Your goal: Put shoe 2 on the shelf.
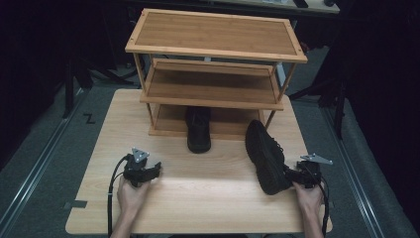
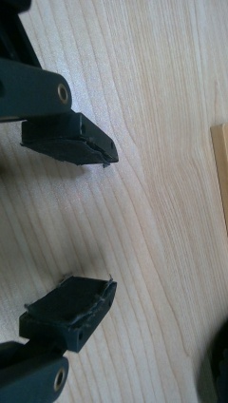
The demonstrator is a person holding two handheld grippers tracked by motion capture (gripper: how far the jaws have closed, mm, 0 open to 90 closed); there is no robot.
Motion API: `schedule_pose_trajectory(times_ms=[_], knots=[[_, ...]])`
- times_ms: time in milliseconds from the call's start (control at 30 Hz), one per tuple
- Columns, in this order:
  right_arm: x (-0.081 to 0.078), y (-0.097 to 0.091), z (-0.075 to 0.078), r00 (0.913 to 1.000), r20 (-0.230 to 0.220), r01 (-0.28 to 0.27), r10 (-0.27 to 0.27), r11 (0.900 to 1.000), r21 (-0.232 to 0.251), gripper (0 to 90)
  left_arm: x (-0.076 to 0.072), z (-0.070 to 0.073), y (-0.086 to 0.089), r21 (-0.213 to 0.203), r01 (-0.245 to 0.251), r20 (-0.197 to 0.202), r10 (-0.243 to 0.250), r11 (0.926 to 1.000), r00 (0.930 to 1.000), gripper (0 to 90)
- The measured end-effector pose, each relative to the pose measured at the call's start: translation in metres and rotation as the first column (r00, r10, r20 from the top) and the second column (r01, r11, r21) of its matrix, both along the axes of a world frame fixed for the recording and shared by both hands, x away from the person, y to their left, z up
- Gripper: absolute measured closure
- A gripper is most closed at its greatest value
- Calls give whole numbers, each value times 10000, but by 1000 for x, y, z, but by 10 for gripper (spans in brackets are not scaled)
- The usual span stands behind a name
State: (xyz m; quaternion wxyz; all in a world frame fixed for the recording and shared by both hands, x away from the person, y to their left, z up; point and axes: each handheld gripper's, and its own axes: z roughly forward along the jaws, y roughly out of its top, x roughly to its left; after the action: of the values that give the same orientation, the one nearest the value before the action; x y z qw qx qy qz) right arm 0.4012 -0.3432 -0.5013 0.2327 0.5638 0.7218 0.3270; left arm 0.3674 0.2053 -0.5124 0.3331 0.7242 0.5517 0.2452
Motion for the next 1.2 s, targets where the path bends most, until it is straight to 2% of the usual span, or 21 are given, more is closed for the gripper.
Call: schedule_pose_trajectory(times_ms=[100, 367, 767, 967, 1200], knots=[[-2, 1, 4, 9994, 216, -277, 272, 9993, 236, 342, 0, 0, 0, 1, -4, -1, 4, 10000, 10000, 335], [-7, 12, 8, 9978, 274, -599, 598, 9982, 27, 342, 0, 0, 0, 3, -3, -1, 3, 10000, 10000, 333], [-13, 26, 23, 9929, 674, -985, 980, 9951, 47, 343, 0, 0, 0, -8, 9, -3, -9, 10000, 10000, 329], [-17, 36, 34, 9883, 901, -1229, 1231, 9924, -80, 371, 0, 0, 0, -8, 15, -6, -15, 10000, 10000, 326], [-20, 50, 43, 9791, 1178, -1682, 1660, 9857, 84, 384, 0, 0, 0, -9, 26, -8, -26, 10000, 10000, 324]])
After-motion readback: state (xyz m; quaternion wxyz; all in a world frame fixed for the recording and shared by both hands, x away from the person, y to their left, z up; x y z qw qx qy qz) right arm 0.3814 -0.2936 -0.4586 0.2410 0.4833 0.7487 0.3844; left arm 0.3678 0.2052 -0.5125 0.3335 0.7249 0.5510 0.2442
